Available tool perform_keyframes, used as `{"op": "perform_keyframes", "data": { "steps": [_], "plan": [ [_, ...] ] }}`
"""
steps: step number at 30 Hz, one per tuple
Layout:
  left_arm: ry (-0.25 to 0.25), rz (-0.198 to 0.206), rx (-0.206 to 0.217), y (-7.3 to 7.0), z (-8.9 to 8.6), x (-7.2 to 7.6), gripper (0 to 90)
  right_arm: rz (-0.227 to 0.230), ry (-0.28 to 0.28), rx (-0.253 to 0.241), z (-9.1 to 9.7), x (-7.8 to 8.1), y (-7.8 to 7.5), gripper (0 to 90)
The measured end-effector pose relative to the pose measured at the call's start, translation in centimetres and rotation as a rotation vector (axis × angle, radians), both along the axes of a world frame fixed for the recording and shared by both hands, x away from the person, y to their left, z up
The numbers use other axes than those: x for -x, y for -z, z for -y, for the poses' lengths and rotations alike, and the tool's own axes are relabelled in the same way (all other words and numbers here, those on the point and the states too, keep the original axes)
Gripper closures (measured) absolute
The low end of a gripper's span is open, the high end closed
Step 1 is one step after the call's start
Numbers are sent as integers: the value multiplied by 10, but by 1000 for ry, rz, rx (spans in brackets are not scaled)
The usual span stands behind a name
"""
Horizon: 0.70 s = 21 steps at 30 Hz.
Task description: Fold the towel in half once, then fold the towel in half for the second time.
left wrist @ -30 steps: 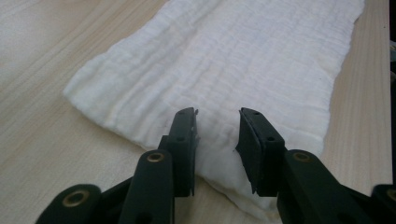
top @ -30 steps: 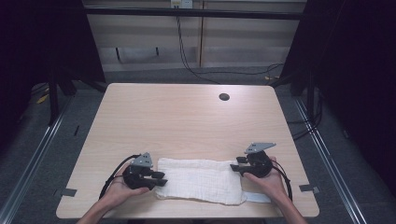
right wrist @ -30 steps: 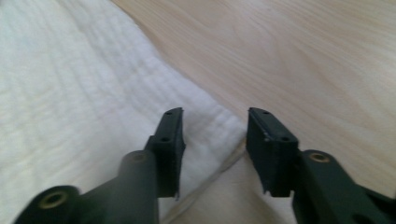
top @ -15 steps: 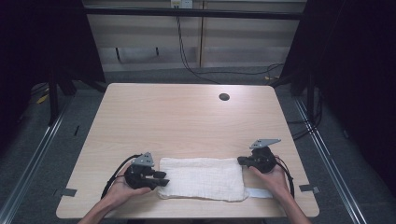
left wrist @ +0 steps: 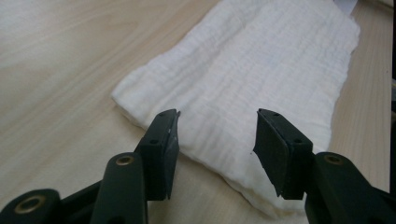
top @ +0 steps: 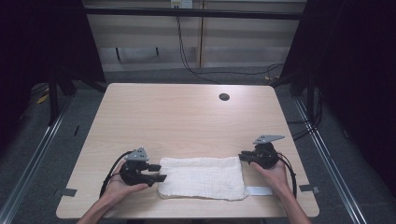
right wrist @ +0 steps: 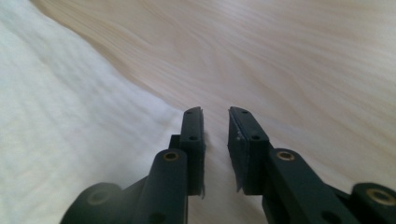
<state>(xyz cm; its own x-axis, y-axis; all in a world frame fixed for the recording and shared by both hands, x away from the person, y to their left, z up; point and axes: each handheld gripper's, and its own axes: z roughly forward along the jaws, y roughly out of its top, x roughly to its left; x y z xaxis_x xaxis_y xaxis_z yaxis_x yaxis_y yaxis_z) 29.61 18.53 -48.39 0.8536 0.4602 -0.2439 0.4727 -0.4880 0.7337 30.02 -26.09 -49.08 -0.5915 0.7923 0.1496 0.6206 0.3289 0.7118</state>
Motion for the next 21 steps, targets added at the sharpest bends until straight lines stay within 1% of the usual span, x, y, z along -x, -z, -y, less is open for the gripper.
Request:
{"op": "perform_keyframes", "data": {
  "steps": [2, 3, 4, 5, 6, 7, 8, 10, 11, 12, 13, 14, 15, 16, 17, 18, 19, 21],
  "plan": [
    [-13, 6, 11, -3, 0, -4, 493, 29, -21, -27, -4, 6, -7, 723],
    [-17, 5, 19, -4, 0, -6, 494, 37, -36, -40, -7, 8, -10, 705],
    [-22, 4, 18, -5, 1, -8, 493, 40, -50, -53, -8, 11, -12, 695],
    [-22, 5, 19, -6, 2, -10, 491, 45, -64, -61, -10, 13, -13, 683],
    [-22, 5, 19, -6, 2, -10, 489, 45, -64, -61, -10, 13, -13, 683],
    [-23, 9, 22, -8, 3, -12, 489, 46, -75, -57, -13, 14, -14, 675],
    [-17, 13, 26, -9, 3, -14, 487, 47, -93, -65, -18, 18, -16, 653],
    [-19, 15, 31, -9, 3, -17, 489, 40, -114, -66, -22, 18, -16, 634],
    [-21, 11, 35, -9, 3, -19, 495, 36, -117, -60, -25, 18, -16, 623],
    [-24, 1, 30, -8, 2, -21, 498, 29, -120, -65, -27, 17, -15, 611],
    [-24, 1, 30, -8, 2, -21, 502, 29, -120, -65, -27, 17, -15, 611],
    [-28, -10, 24, -8, 2, -23, 502, 22, -124, -66, -31, 16, -15, 601],
    [-44, -29, 11, -9, 2, -24, 512, 22, -144, -55, -39, 16, -15, 562],
    [-51, -33, 15, -11, 2, -23, 499, 22, -154, -62, -44, 17, -15, 552],
    [-51, -33, 15, -11, 2, -23, 487, 22, -154, -62, -44, 17, -15, 552],
    [-54, -43, 30, -12, 2, -22, 475, 13, -182, -67, -55, 20, -17, 543],
    [-58, -37, 32, -13, 2, -22, 465, 14, -196, -69, -59, 22, -18, 539],
    [-52, -31, 31, -18, 3, -24, 457, 14, -234, -69, -69, 28, -19, 534]
  ]
}}
